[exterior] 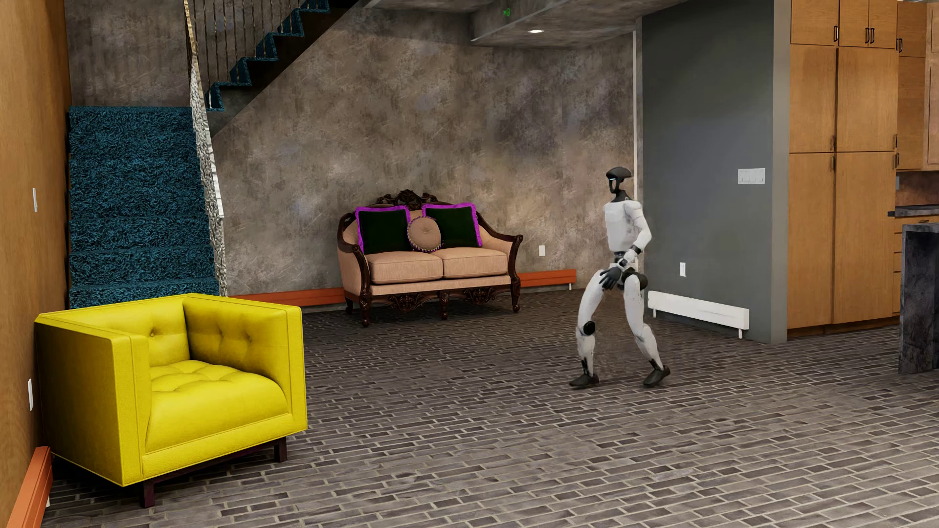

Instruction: Walk to the armchair

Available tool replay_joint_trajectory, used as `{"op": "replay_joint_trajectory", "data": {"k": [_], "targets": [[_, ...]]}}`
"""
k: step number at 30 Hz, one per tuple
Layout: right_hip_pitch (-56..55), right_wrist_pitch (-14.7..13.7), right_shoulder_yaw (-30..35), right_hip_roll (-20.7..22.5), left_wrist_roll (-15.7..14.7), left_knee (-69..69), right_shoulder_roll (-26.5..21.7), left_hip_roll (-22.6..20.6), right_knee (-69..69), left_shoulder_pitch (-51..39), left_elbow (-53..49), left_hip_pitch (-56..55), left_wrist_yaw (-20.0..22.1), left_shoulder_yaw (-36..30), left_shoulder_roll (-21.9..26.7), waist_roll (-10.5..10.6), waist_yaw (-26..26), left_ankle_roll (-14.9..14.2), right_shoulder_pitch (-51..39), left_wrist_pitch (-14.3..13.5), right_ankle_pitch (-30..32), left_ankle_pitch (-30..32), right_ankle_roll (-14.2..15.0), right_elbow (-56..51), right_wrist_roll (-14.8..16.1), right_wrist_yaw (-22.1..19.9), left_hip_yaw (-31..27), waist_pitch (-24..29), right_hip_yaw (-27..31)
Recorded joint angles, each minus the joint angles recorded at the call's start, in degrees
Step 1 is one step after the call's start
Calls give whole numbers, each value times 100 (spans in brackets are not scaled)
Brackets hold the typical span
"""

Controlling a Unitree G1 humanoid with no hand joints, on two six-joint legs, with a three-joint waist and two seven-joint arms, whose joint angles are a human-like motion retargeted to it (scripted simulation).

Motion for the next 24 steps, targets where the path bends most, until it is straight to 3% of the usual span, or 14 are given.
{"op": "replay_joint_trajectory", "data": {"k": [1, 2, 3, 5, 6, 7, 10, 14, 16, 17, 18, 21, 22, 24], "targets": [[-158, 0, -328, -59, 0, -20, -3, 54, -639, -165, -342, 188, 0, 220, 104, 6, -247, 0, 207, 0, 48, -123, 0, 52, 0, 0, 0, -141, 0], [-389, 0, -334, -123, 0, 49, -61, 232, -2830, -280, -636, 385, 0, 445, 220, 19, -437, 0, 339, 0, 1016, -116, 0, 126, 0, 0, 0, -233, 0], [-545, 0, -453, -152, 0, 205, -81, 438, -716, -301, -735, 641, 0, 663, 252, 15, -670, 0, 429, 0, -194, 88, 0, 234, 0, 0, 0, -227, 0], [-937, 0, -491, 112, 0, 1408, -140, 808, 651, -124, -597, 580, 0, 762, 114, 268, -780, 0, 470, 0, 475, 1418, 0, 490, 0, 0, 0, -369, 0], [-722, 0, -380, 493, 0, 2368, -181, 1081, 1320, 50, -290, 441, 0, 670, -12, 472, -641, 0, 312, 0, 216, 2517, 0, 735, 0, 0, 0, -240, 0], [-293, 0, -286, 628, 0, 3726, -115, 980, 1484, 206, 3, -49, 0, 272, -67, 368, -454, 0, 113, 0, -191, 3194, 0, 734, 0, 0, 0, -150, 0], [1398, 0, -505, 940, 0, 5526, 129, 579, 678, 510, 1307, -1808, 0, -771, -322, 43, 615, 0, -428, 0, -345, 2512, 0, -451, 0, 0, 0, 20, 0], [3408, 0, -1101, 664, 0, 1627, 115, 239, -464, 1461, 2598, -3305, 0, -2033, -373, -309, 1987, 0, -1246, 0, -326, 3611, 0, -2787, 0, 0, 0, 76, 0], [3918, 0, -1387, 596, 0, 318, -25, 496, -573, 1882, 2731, -3776, 0, -2392, -296, -240, 2519, 0, -1768, 0, -620, 629, 0, -3516, 0, 0, 0, -36, 0], [4170, 0, -1587, 454, 0, 414, -82, 569, -541, 2064, 2685, -3939, 0, -2300, -270, -266, 2759, 0, -1921, 0, -693, -239, 0, -3760, 0, 0, 0, -60, 0], [4460, 0, -1782, 392, 0, 416, -106, 683, -474, 2166, 2759, -4037, 0, -2473, -211, -197, 3095, 0, -1960, 0, -557, -51, 0, -3864, 0, 0, 0, -3, 0], [4340, 0, -1859, -194, 0, 1192, 21, -28, 1144, 2402, 3010, -4384, 0, -2348, -253, -564, 3034, 0, -1614, 0, 1546, 3077, 0, -3367, 0, 0, 0, -258, 0], [4085, 0, -1670, -283, 0, 1574, 130, -241, 2111, 2332, 3081, -4076, 0, -2339, -248, -633, 2917, 0, -1476, 0, 2206, 3169, 0, -2861, 0, 0, 0, -154, 0], [2805, 0, -899, -412, 0, 1474, 206, -699, 4126, 1693, 3003, -3227, 0, -2192, -313, -719, 2517, 0, -1595, 0, 1134, 2769, 0, -1679, 0, 0, 0, 101, 0]]}}
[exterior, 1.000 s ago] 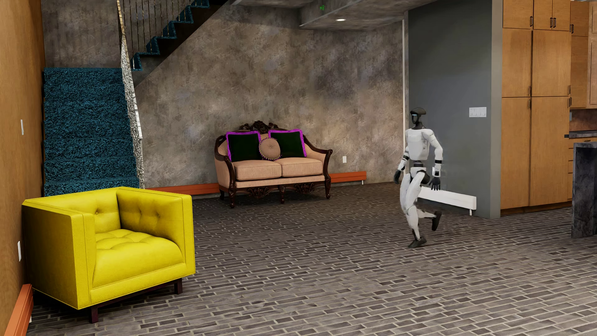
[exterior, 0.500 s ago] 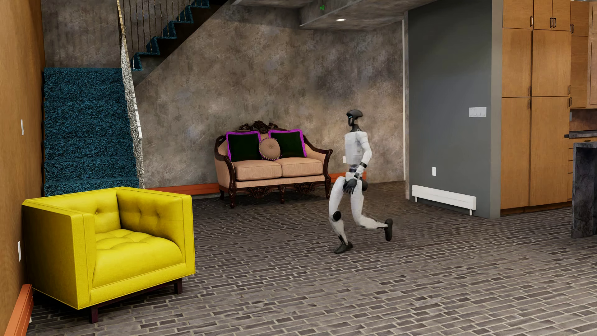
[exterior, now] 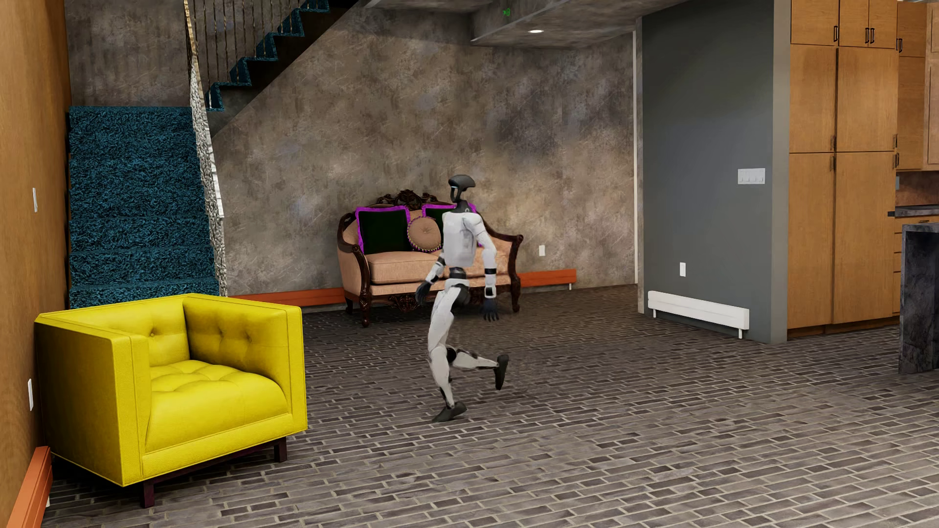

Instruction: Walk to the armchair

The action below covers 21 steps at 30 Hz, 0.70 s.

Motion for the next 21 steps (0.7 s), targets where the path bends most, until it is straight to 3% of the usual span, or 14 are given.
{"op": "replay_joint_trajectory", "data": {"k": [2, 6, 7, 8, 9, 10, 12, 13, 15, 16, 17, 18, 20, 21], "targets": [[-940, 0, 574, 392, 0, -562, 15, 91, 167, -514, -639, 1257, 0, 341, 19, 279, -756, 0, 296, 0, -1418, -818, 0, 843, 0, 0, 0, 6, 0], [-2023, 0, 803, 452, 0, -1324, -134, 602, -3622, -1717, -2147, 2726, 0, 1435, 115, 638, -2257, 0, 1138, 0, -1281, -2172, 0, 1504, 0, 0, 0, -138, 0], [-2151, 0, 846, 399, 0, -1385, -142, 592, -4557, -2026, -2478, 2888, 0, 1671, 157, 623, -2369, 0, 1269, 0, -716, -2491, 0, 1612, 0, 0, 0, -229, 0], [-2376, 0, 880, 342, 0, -1340, -148, 712, -6716, -2272, -2651, 3023, 0, 1903, 185, 643, -2392, 0, 1434, 0, 1154, -2755, 0, 1622, 0, 0, 0, -336, 0], [-2583, 0, 918, 343, 0, -1269, -152, 818, -7055, -2408, -2961, 3233, 0, 2069, 258, 652, -2425, 0, 1554, 0, 1035, -2914, 0, 1640, 0, 0, 0, -375, 0], [-2856, 0, 904, 351, 0, -1108, -128, 869, -4892, -2411, -3204, 3464, 0, 2312, 256, 643, -2461, 0, 1635, 0, -588, -2894, 0, 1670, 0, 0, 0, -343, 0], [-2987, 0, 853, 362, 0, -295, -106, 1087, -3700, -2076, -3245, 3714, 0, 2561, 96, 726, -2690, 0, 1711, 0, -116, -2244, 0, 1822, 0, 0, 0, -491, 0], [-2752, 0, 823, 634, 0, 445, -135, 1318, -3176, -1820, -2878, 3747, 0, 2559, -113, 924, -2627, 0, 1684, 0, -218, -1274, 0, 1919, 0, 0, 0, -455, 0], [-2060, 0, 327, 1073, 0, 2912, -69, 1429, -3257, -1507, -2143, 2665, 0, 1762, -236, 957, -2720, 0, 1466, 0, -658, 20, 0, 1637, 0, 0, 0, -422, 0], [-1565, 0, 126, 1237, 0, 4000, -28, 1335, -3492, -1749, -660, 2144, 0, 1402, -283, 955, -2647, 0, 1287, 0, -621, -42, 0, 1325, 0, 0, 0, -328, 0], [-1148, 0, 26, 1303, 0, 4460, 55, 1284, -3708, -1608, -323, 1657, 0, 1243, -285, 863, -2467, 0, 1088, 0, -829, -177, 0, 1008, 0, 0, 0, -303, 0], [-597, 0, -89, 1331, 0, 4451, 82, 1140, -3974, -1420, 22, 1340, 0, 871, -277, 787, -2044, 0, 878, 0, -876, -155, 0, 638, 0, 0, 0, -156, 0], [8, 0, -330, 1204, 0, 2652, 152, 1385, -4378, -619, -24, 594, 0, 1946, -382, 656, -1234, 0, 611, 0, -727, 482, 0, -318, 0, 0, 0, -135, 0], [383, 0, -311, 1164, 0, 1045, 56, 1392, -4723, -708, 447, 475, 0, 348, -242, 635, -1319, 0, 397, 0, -443, 997, 0, -709, 0, 0, 0, -219, 0]]}}
